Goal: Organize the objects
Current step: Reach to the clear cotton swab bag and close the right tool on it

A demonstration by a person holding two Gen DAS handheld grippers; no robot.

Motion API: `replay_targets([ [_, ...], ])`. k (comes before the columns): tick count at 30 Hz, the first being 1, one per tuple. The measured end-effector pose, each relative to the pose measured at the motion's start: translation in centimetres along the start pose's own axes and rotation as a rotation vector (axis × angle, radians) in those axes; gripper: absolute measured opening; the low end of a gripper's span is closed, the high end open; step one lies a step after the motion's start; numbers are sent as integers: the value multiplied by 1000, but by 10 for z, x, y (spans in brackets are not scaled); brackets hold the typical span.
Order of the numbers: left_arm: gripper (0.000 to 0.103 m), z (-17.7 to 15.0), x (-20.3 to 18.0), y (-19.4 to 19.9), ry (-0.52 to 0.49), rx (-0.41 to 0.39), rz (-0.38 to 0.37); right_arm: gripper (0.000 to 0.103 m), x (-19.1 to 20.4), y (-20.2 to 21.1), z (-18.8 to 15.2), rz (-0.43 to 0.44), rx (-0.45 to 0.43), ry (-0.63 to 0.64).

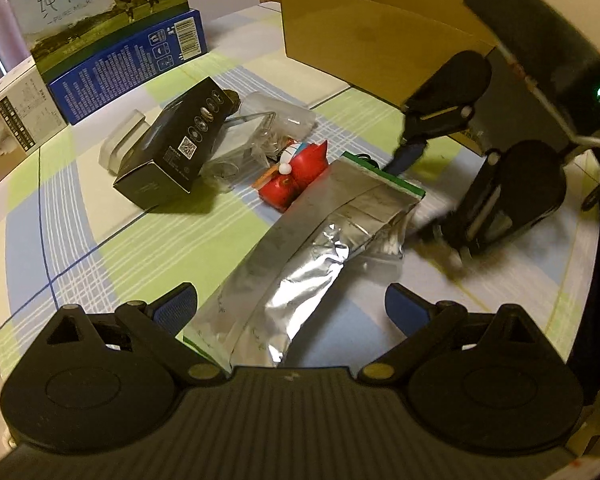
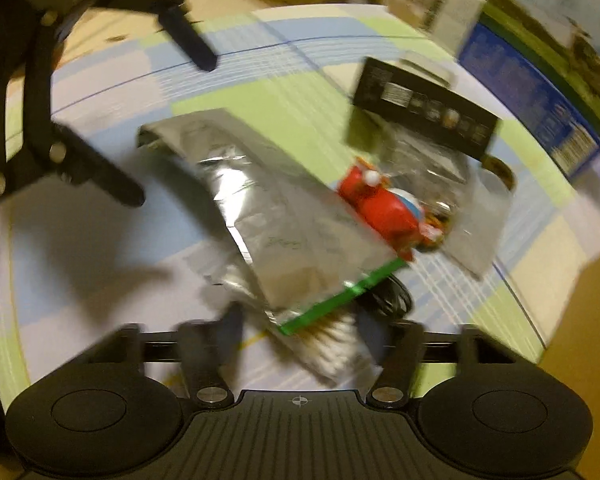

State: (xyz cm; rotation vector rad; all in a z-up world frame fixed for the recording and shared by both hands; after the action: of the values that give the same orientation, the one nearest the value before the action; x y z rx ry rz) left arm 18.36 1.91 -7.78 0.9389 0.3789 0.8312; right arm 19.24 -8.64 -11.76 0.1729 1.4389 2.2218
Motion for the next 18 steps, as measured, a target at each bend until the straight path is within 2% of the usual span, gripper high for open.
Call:
replay_targets([
  [3, 97, 3, -2, -2, -37, 10, -5, 25, 2, 13, -13, 23, 27, -73],
  [8, 92, 9, -6, -10, -93, 46, -14, 25, 9, 38, -45, 18, 105, -246],
  [10, 87, 11, -6, -15, -105, 56, -25, 25, 14, 44, -54, -2, 104, -247],
  [13, 81, 14, -6, -25, -131, 84, -30, 36, 27, 49, -56, -65, 47, -172],
  [15, 76, 14, -7, -31, -160, 107, -26, 49, 36, 49, -54, -80, 8, -94],
  [18, 60, 14, -8, -37, -168, 143, -15, 49, 39, 39, -51, -100, -22, -62],
])
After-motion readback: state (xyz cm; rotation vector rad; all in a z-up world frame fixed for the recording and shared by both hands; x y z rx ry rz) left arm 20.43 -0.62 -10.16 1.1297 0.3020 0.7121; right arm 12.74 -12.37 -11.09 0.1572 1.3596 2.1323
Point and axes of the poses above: each gripper's, at about its wrist camera, not at the fingertips, and y roughly against the way its jaws point, x to its left, z to its top, the point moved 6 cm from there along -y, roughly the way its jaws point, and after that the axes turned 1 degree about -z, right-handed, at the moved point
